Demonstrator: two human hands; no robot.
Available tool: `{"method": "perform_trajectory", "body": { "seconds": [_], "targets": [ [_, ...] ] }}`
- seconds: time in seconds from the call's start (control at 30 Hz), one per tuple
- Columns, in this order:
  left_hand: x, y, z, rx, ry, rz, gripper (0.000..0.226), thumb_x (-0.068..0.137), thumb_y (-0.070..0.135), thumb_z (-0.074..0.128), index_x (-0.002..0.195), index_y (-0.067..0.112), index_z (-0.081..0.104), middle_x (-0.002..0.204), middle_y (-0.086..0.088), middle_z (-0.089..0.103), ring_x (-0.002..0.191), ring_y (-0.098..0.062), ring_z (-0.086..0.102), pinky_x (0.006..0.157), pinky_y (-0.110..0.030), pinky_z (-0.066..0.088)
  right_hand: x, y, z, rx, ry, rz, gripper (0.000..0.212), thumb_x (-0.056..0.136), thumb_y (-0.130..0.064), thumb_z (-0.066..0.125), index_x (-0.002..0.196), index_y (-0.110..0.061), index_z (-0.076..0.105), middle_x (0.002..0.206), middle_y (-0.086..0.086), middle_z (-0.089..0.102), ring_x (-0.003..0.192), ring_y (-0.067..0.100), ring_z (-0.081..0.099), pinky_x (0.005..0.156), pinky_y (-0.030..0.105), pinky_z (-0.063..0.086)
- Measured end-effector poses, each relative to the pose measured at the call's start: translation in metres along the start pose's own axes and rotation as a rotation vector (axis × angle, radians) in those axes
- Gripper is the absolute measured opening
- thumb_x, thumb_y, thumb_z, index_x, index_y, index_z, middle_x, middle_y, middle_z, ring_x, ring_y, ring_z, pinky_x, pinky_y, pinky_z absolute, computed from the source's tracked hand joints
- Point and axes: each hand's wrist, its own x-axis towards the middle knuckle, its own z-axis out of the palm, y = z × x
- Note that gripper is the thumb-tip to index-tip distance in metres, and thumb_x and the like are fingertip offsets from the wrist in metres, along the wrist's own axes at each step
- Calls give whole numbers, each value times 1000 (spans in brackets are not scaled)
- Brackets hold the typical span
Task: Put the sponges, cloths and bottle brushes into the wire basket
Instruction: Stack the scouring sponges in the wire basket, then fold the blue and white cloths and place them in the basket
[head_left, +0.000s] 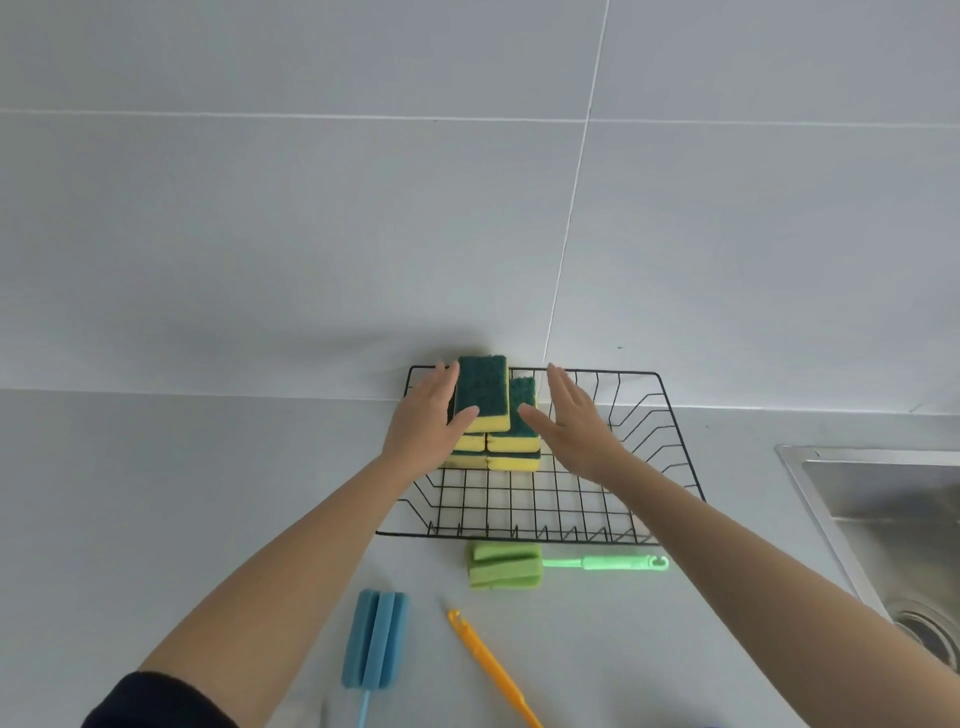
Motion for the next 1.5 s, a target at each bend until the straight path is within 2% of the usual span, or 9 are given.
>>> {"method": "perform_trajectory", "body": {
  "seconds": [0.13, 0.37, 0.67, 0.8, 0.93, 1.13, 1.3, 1.4, 1.5],
  "targets": [
    [-31, 23, 6, 50, -35, 89, 65, 96, 35, 42, 148, 16, 9, 159, -8, 8, 147, -22, 9, 120, -41, 15, -40, 17, -9, -140, -15, -11, 75, 97, -46, 27, 146, -6, -12, 158, 10, -14, 146, 21, -15, 120, 34, -5],
    [-77, 77, 54, 107, -161, 266, 67, 95, 38, 42, 148, 17, 8, 160, -6, 4, 147, -21, 3, 120, -42, 8, -130, 61, -15, -286, 41, 119, 77, 96, -47, 28, 146, -8, -17, 157, 7, -22, 145, 22, -18, 119, 39, -3],
    [-125, 132, 136, 158, -454, 507, 72, 93, 40, 46, 149, 17, 6, 160, -5, 3, 147, -20, 4, 119, -34, 9, -241, 125, 10, -272, -19, 438, 80, 93, -55, 21, 144, -11, -22, 155, 8, -26, 144, 24, -20, 119, 38, -5],
    [-142, 145, 166, 219, -651, 555, 78, 90, 39, 53, 149, 19, 5, 160, -4, 3, 147, -19, 7, 119, -34, 13, -281, 144, 36, -207, -91, 590, 104, 65, -75, -2, 144, -10, -21, 155, 8, -25, 145, 25, -19, 119, 38, -4],
    [-150, 151, 187, 268, -823, 604, 85, 85, 37, 62, 149, 20, 8, 160, -4, 7, 146, -18, 12, 118, -32, 16, -309, 156, 65, -137, -140, 708, 80, 93, -57, 24, 147, -12, -17, 159, 8, -15, 147, 26, -9, 120, 38, 2],
    [-156, 164, 208, 359, -973, 680, 87, 80, 26, 70, 148, 18, 16, 158, -2, 18, 146, -19, 15, 119, -32, 18, -337, 155, 88, -69, -144, 787, 75, 95, -52, 29, 149, -13, -5, 152, 7, 20, 140, 25, 20, 113, 35, 24],
    [-159, 177, 218, 475, -1019, 731, 80, 79, 17, 70, 145, 16, 25, 152, -6, 31, 139, -24, 29, 115, -37, 29, -339, 148, 94, -46, -94, 846, 60, 94, -47, 39, 141, -12, 23, 137, 6, 43, 125, 25, 39, 102, 33, 36],
    [-159, 182, 222, 503, -1035, 763, 72, 78, 14, 71, 140, 15, 34, 141, -7, 42, 132, -26, 35, 108, -38, 37, -336, 147, 93, 107, -74, 917, 49, 92, -41, 48, 128, -9, 39, 123, 7, 54, 106, 23, 51, 85, 30, 43],
    [-157, 184, 223, 525, -1080, 719, 65, 78, 14, 70, 135, 16, 38, 137, -8, 46, 125, -27, 43, 100, -37, 41, -332, 151, 90, 246, -48, 959, 36, 86, -36, 56, 108, -9, 46, 97, 3, 51, 82, 19, 47, 59, 22, 35]
  ]
}}
